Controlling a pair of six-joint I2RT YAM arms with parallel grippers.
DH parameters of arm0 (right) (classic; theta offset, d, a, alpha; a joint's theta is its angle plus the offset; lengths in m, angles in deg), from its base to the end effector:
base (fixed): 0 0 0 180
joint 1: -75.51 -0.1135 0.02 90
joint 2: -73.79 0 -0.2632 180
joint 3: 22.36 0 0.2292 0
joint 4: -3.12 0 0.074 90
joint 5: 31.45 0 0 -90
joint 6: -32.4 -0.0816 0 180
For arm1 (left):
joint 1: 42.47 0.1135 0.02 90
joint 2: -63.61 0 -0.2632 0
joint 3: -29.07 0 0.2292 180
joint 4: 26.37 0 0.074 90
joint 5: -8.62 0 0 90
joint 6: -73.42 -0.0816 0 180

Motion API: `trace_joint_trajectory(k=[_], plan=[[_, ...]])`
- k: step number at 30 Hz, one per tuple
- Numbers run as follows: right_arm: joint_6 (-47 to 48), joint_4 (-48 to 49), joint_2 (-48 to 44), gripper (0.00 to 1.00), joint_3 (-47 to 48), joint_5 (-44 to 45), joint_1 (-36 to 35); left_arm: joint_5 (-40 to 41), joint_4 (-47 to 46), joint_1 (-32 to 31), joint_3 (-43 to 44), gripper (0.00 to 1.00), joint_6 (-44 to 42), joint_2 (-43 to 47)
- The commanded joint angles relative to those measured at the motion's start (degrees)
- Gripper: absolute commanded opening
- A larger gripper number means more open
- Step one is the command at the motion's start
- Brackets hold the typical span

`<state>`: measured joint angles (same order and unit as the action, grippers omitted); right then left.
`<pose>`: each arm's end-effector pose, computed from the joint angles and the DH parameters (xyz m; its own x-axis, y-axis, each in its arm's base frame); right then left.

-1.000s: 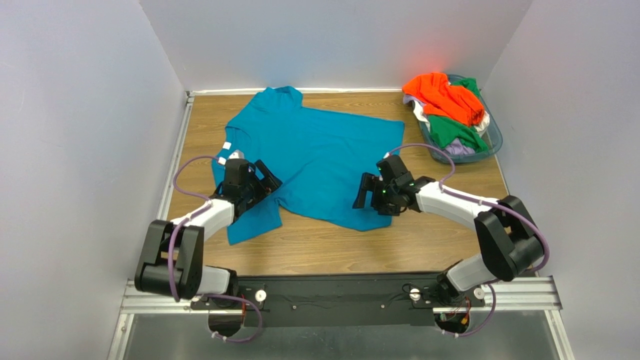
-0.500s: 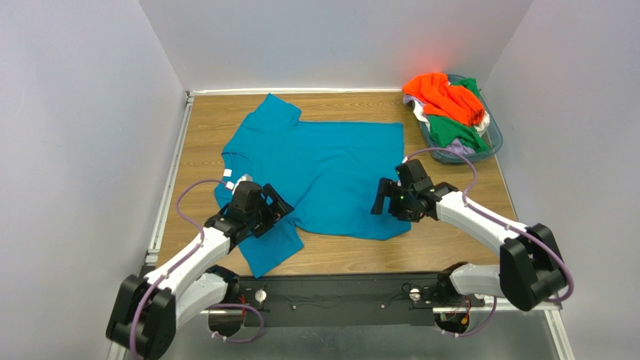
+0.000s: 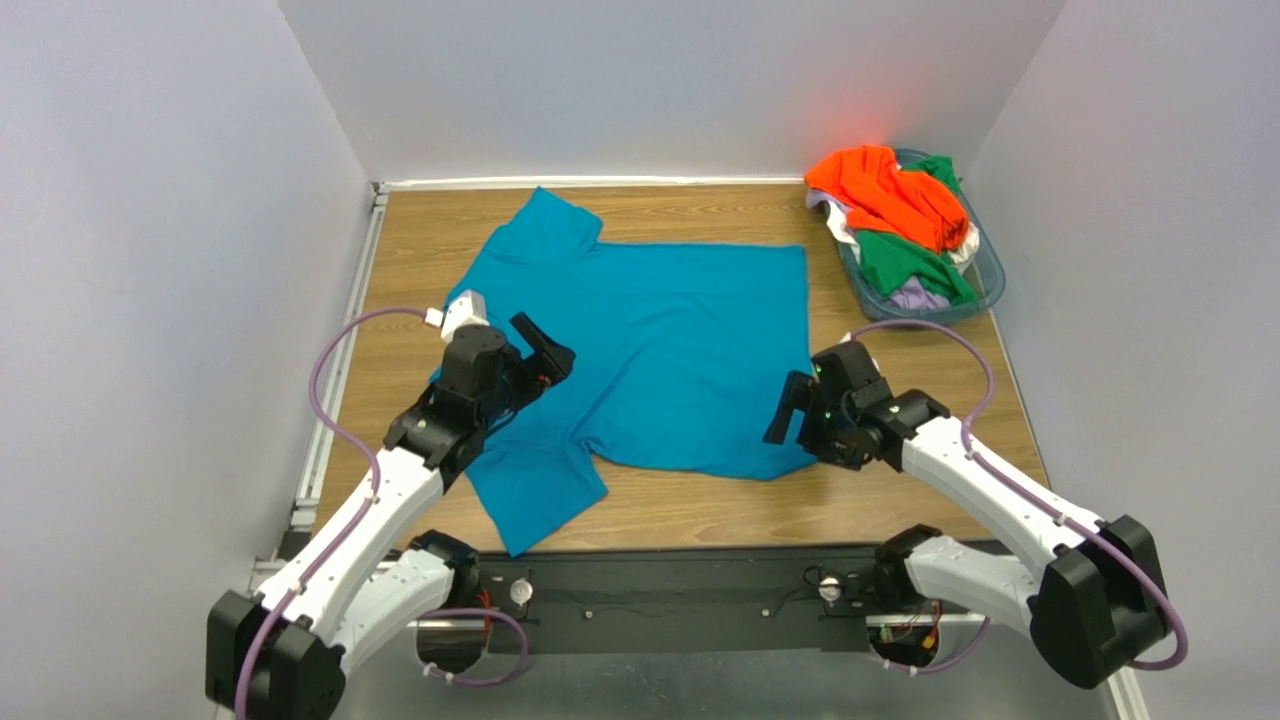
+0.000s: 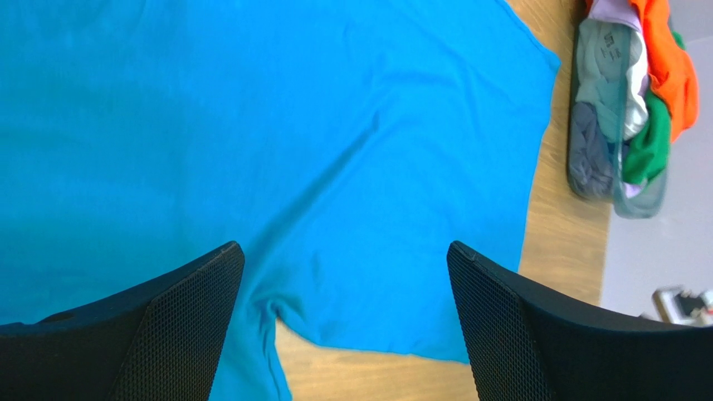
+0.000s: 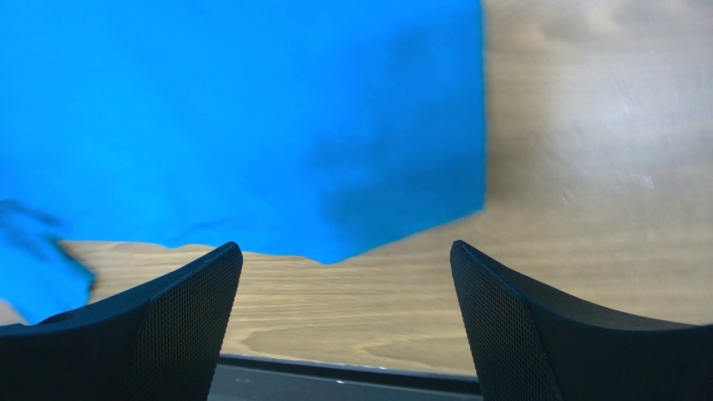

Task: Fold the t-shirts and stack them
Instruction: Flatten the tshirt out

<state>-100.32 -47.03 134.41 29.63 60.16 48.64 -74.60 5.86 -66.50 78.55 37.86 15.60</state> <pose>0.1778 0.0875 0.1754 -0.8581 0.3254 -0.3971 0.1952 0.9222 0.3340 0.1923 -0.0752 0.2357 -0.5252 -0.6503 -0.5489 -0.1987 0.7209 -0.6639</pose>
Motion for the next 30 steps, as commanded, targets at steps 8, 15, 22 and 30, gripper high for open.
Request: trace_joint_trajectory(k=[8,15,22,30], plan=[[-10.89,0.6,1.16,0.87,-6.67,9.11,0.33,6.57,-2.73,0.3,7.8,0.98,-9.43,-9.74],[-9.84,5.01,8.37,0.29,-5.27,8.15,0.24,5.52,-2.73,0.48,4.81,0.98,-7.5,-6.66],[-4.93,5.1,8.02,0.14,-1.84,4.47,0.33,10.43,0.95,0.56,4.37,0.98,-7.32,-1.65],[-3.16,5.1,14.52,0.12,5.62,0.5,-0.2,14.92,3.51,0.92,4.19,0.98,-5.48,0.9]])
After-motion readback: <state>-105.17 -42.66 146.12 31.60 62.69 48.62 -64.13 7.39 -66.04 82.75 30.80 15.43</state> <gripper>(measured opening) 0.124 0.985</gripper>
